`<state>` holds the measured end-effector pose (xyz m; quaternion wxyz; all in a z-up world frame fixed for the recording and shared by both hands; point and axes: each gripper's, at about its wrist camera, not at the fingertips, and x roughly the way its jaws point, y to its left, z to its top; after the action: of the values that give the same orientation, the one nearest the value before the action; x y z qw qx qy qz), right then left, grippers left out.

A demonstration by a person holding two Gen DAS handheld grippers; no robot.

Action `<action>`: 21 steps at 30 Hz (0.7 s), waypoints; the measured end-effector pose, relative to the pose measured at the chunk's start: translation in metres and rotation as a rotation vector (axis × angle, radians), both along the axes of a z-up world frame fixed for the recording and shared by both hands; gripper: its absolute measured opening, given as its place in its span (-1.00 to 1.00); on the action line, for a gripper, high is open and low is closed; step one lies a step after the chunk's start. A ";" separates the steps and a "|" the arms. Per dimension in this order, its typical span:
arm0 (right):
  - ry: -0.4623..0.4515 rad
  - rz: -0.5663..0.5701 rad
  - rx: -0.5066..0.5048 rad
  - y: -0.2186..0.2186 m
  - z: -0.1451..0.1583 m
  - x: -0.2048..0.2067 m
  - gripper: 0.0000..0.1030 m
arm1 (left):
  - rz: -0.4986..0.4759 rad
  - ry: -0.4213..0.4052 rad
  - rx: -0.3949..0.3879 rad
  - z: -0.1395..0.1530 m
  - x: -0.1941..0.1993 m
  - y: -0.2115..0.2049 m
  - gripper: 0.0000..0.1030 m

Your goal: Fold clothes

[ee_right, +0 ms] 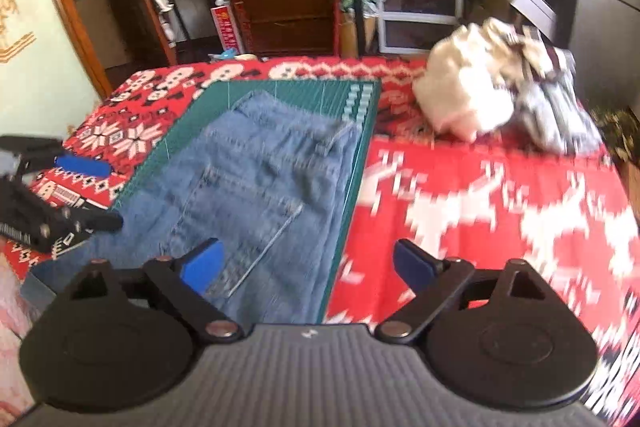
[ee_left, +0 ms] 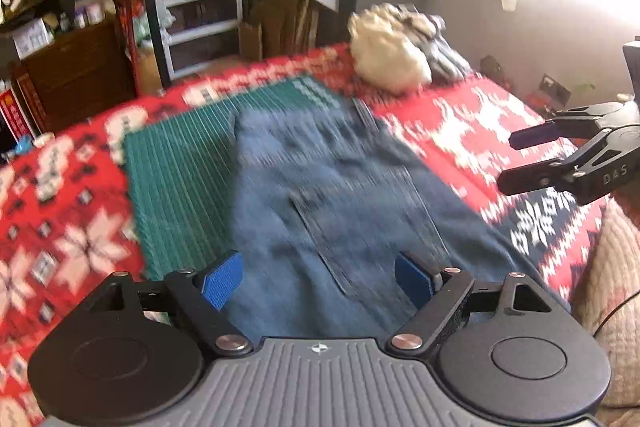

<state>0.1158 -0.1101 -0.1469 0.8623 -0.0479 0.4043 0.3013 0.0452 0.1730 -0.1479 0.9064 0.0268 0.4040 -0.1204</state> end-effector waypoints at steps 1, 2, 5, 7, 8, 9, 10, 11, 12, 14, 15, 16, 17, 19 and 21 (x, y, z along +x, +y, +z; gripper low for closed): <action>-0.001 0.015 -0.003 -0.001 0.005 0.008 0.68 | -0.008 0.001 -0.007 0.005 0.008 0.005 0.61; -0.001 0.029 -0.006 0.000 0.010 0.019 0.67 | -0.012 0.007 -0.017 0.009 0.016 0.009 0.61; 0.021 0.040 0.019 0.006 0.017 0.053 0.54 | -0.028 0.023 -0.059 0.019 0.048 0.020 0.61; 0.050 0.022 0.047 0.010 0.015 0.079 0.36 | -0.037 0.030 -0.083 0.023 0.070 0.027 0.61; 0.067 0.006 0.061 0.012 0.012 0.093 0.20 | -0.035 0.034 -0.084 0.022 0.082 0.028 0.61; 0.099 -0.011 0.079 0.013 0.005 0.107 0.01 | -0.033 0.040 -0.083 0.021 0.094 0.030 0.61; 0.145 -0.044 0.106 0.015 -0.003 0.123 -0.08 | -0.023 0.055 -0.091 0.017 0.107 0.033 0.58; 0.185 -0.065 0.130 0.016 -0.012 0.134 -0.24 | -0.011 0.072 -0.103 0.012 0.121 0.036 0.47; 0.231 -0.088 0.155 0.017 -0.022 0.146 -0.29 | 0.002 0.094 -0.115 0.006 0.134 0.040 0.39; 0.297 -0.131 0.194 0.018 -0.039 0.166 -0.29 | 0.043 0.150 -0.141 -0.008 0.158 0.050 0.27; 0.331 -0.153 0.213 0.019 -0.047 0.176 -0.28 | 0.064 0.173 -0.156 -0.015 0.167 0.054 0.24; 0.347 -0.161 0.218 0.020 -0.052 0.182 -0.28 | 0.084 0.196 -0.171 -0.022 0.175 0.059 0.20; 0.363 -0.170 0.224 0.021 -0.056 0.189 -0.28 | 0.097 0.212 -0.191 -0.026 0.181 0.063 0.12; 0.392 -0.175 0.225 0.025 -0.063 0.199 -0.28 | 0.115 0.237 -0.230 -0.034 0.190 0.069 0.12; 0.410 -0.181 0.200 0.029 -0.069 0.204 -0.28 | 0.121 0.249 -0.260 -0.038 0.196 0.073 0.12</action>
<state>0.3199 -0.0809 -0.2163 0.7860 0.1362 0.5417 0.2648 0.2414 0.2455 -0.1855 0.8508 -0.1300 0.4950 -0.1193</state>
